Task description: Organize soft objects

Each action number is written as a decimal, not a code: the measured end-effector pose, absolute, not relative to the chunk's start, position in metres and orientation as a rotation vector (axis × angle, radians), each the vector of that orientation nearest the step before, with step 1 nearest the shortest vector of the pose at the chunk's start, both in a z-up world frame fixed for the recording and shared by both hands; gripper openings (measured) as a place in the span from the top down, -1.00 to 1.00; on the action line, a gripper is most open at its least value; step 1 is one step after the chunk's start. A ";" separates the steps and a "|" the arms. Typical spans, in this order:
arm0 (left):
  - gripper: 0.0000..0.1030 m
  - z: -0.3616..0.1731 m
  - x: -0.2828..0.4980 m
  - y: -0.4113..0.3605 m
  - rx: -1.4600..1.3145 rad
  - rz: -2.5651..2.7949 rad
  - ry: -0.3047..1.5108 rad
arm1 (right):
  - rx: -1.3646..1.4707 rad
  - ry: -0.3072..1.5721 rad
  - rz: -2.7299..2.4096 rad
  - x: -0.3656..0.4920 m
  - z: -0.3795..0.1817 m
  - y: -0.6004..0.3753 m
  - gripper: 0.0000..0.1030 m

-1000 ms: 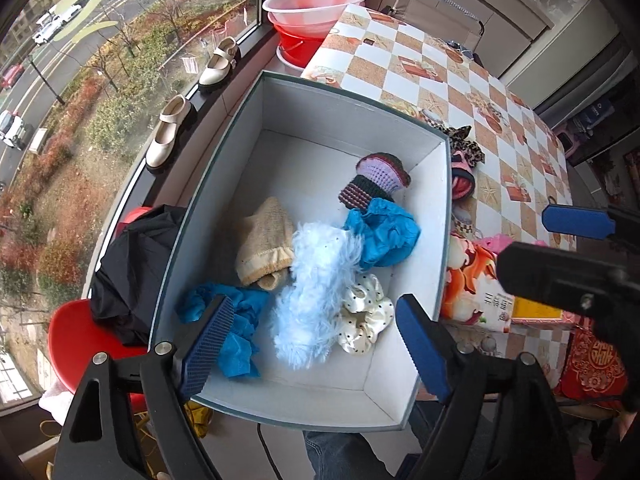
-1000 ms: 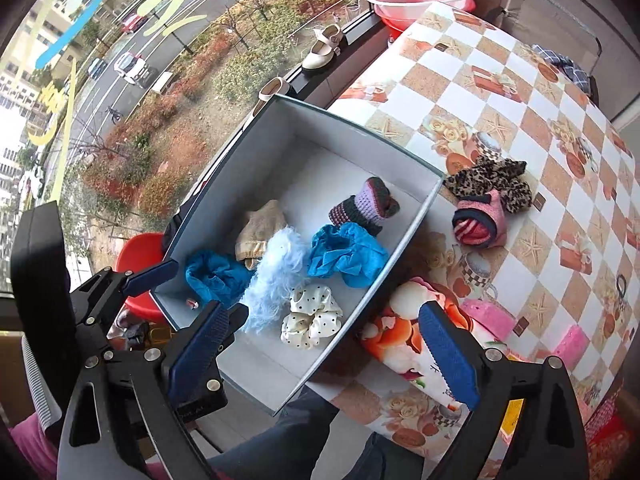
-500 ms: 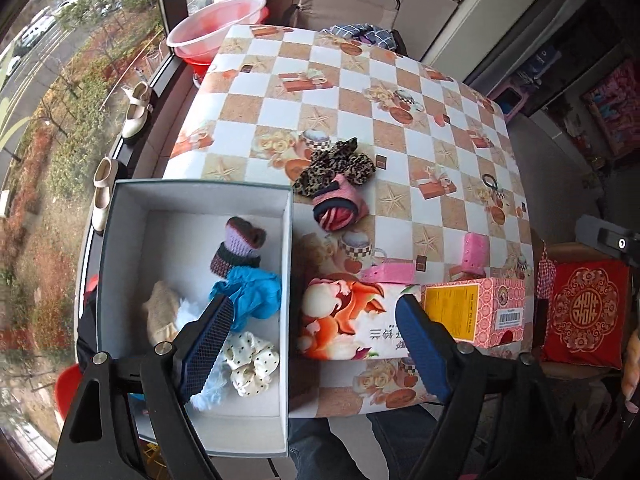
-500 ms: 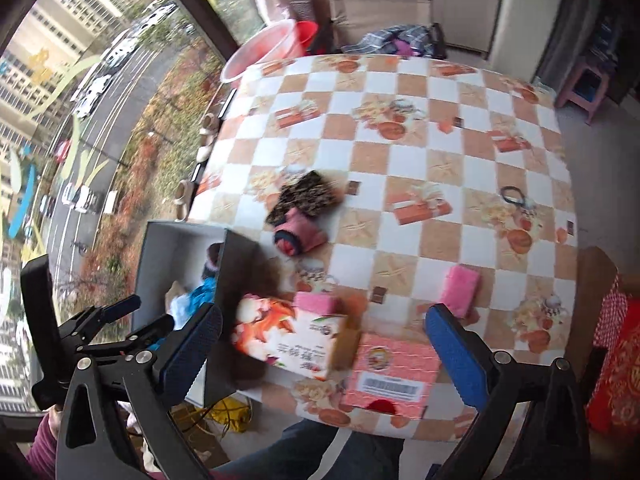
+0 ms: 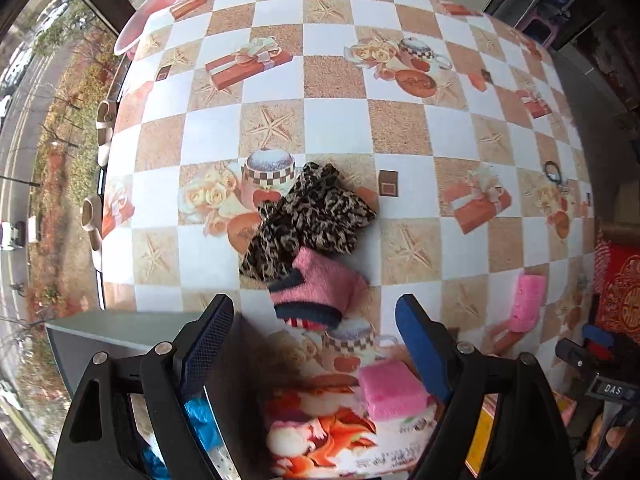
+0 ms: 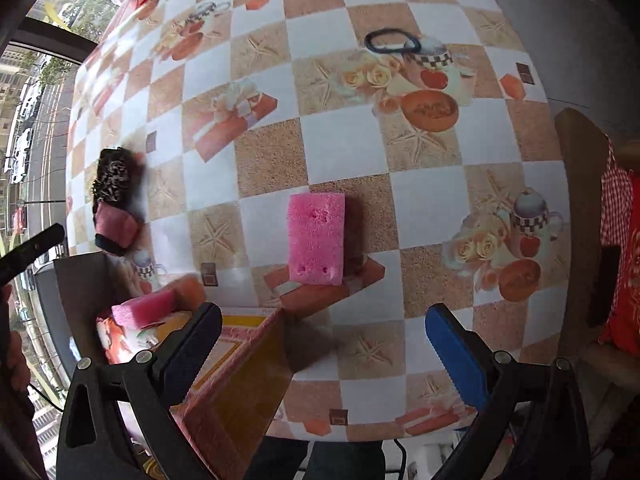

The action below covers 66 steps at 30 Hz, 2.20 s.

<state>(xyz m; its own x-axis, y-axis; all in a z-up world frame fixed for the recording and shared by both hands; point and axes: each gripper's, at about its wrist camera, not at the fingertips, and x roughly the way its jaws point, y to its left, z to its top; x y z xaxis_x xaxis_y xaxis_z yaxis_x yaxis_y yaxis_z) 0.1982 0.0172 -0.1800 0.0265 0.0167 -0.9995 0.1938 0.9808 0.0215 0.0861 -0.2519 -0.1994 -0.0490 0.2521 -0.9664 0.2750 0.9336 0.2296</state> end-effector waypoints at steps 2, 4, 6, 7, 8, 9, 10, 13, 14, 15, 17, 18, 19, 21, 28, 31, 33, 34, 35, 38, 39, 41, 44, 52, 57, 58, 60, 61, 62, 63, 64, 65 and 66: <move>-0.67 -0.201 0.212 0.011 0.204 -0.128 1.567 | 0.365 1.655 -0.009 0.099 -0.219 -0.244 -0.99; -0.67 -0.220 0.224 0.009 0.226 -0.117 1.586 | 0.322 1.675 0.001 0.109 -0.236 -0.235 -0.99; -0.67 -0.236 0.232 0.008 0.243 -0.102 1.599 | 0.293 1.688 0.014 0.116 -0.251 -0.227 -0.99; -0.66 -0.243 0.236 0.009 0.252 -0.089 1.604 | 0.276 1.696 0.014 0.118 -0.257 -0.225 -0.99; -0.66 -0.249 0.239 0.010 0.258 -0.077 1.610 | 0.262 1.700 0.016 0.120 -0.262 -0.222 -0.99; -0.67 -0.255 0.242 0.011 0.259 -0.072 1.618 | 0.249 1.702 0.021 0.121 -0.266 -0.220 -0.99; -0.67 -0.261 0.244 0.012 0.251 -0.070 1.630 | 0.233 1.708 0.023 0.122 -0.270 -0.218 -0.99; -0.67 -0.272 0.248 0.014 0.235 -0.069 1.650 | 0.175 1.728 0.001 0.121 -0.278 -0.216 -0.99; -0.67 -0.275 0.249 0.013 0.247 -0.070 1.652 | 0.157 1.723 -0.005 0.121 -0.278 -0.216 -0.99; -0.69 -0.278 0.249 0.012 0.260 -0.072 1.659 | 0.142 1.721 -0.008 0.121 -0.278 -0.216 -0.99; -0.70 -0.278 0.250 0.011 0.257 -0.077 1.651 | 0.138 1.723 -0.008 0.123 -0.278 -0.216 -1.00; -0.70 -0.279 0.252 0.011 0.260 -0.080 1.652 | 0.143 1.726 -0.007 0.122 -0.278 -0.217 -1.00; -0.70 -0.281 0.254 0.009 0.267 -0.086 1.653 | 0.142 1.729 -0.009 0.122 -0.278 -0.217 -1.00; -0.69 -0.281 0.255 0.009 0.278 -0.101 1.644 | 0.151 1.740 -0.016 0.122 -0.279 -0.219 -1.00; 0.17 -0.268 0.249 0.000 0.264 -0.181 1.592 | 0.149 1.713 -0.011 0.112 -0.270 -0.234 -0.65; 0.18 -0.251 0.245 -0.003 0.245 -0.202 1.533 | 0.120 1.663 0.010 0.098 -0.257 -0.247 -0.07; 0.18 -0.238 0.242 -0.005 0.235 -0.215 1.491 | 0.219 1.640 0.049 0.095 -0.250 -0.263 0.14; 0.18 -0.231 0.240 -0.007 0.228 -0.224 1.469 | 0.272 1.632 0.053 0.091 -0.245 -0.271 0.14; 0.18 -0.224 0.239 -0.006 0.217 -0.233 1.450 | 0.304 1.620 0.048 0.089 -0.242 -0.279 0.14; 0.18 -0.204 0.236 -0.006 0.183 -0.255 1.421 | 0.396 1.575 0.049 0.080 -0.229 -0.300 0.14; 0.18 -0.197 0.233 -0.007 0.177 -0.265 1.411 | 0.430 1.564 0.048 0.077 -0.225 -0.307 0.14; 0.18 -0.180 0.228 -0.019 0.172 -0.289 1.394 | 0.476 1.552 0.042 0.070 -0.218 -0.319 0.14; 0.18 -0.159 0.215 -0.042 0.174 -0.333 1.375 | 0.506 1.537 0.026 0.064 -0.209 -0.332 0.14; 0.18 -0.110 0.149 -0.104 0.286 -0.530 1.304 | 0.548 1.490 -0.014 0.033 -0.184 -0.339 0.14; 0.18 -0.085 0.104 -0.144 0.318 -0.666 1.259 | 0.567 1.448 -0.048 0.014 -0.169 -0.326 0.14; 0.18 -0.081 0.094 -0.151 0.323 -0.691 1.249 | 0.572 1.440 -0.055 0.007 -0.164 -0.327 0.14; 0.18 -0.072 0.075 -0.163 0.327 -0.750 1.237 | 0.580 1.426 -0.073 -0.005 -0.157 -0.325 0.14; 0.18 -0.068 0.065 -0.169 0.331 -0.779 1.229 | 0.584 1.420 -0.083 -0.011 -0.154 -0.324 0.14; 0.18 -0.063 0.055 -0.174 0.338 -0.809 1.221 | 0.589 1.414 -0.093 -0.019 -0.149 -0.324 0.14; 0.18 -0.059 0.044 -0.179 0.348 -0.843 1.214 | 0.594 1.408 -0.103 -0.026 -0.146 -0.324 0.14; 0.18 -0.055 0.033 -0.183 0.360 -0.875 1.204 | 0.598 1.403 -0.113 -0.034 -0.142 -0.325 0.14; 0.18 -0.052 0.022 -0.186 0.375 -0.908 1.193 | 0.601 1.399 -0.124 -0.041 -0.139 -0.324 0.14; 0.18 -0.049 0.010 -0.189 0.388 -0.944 1.187 | 0.604 1.396 -0.135 -0.049 -0.136 -0.324 0.14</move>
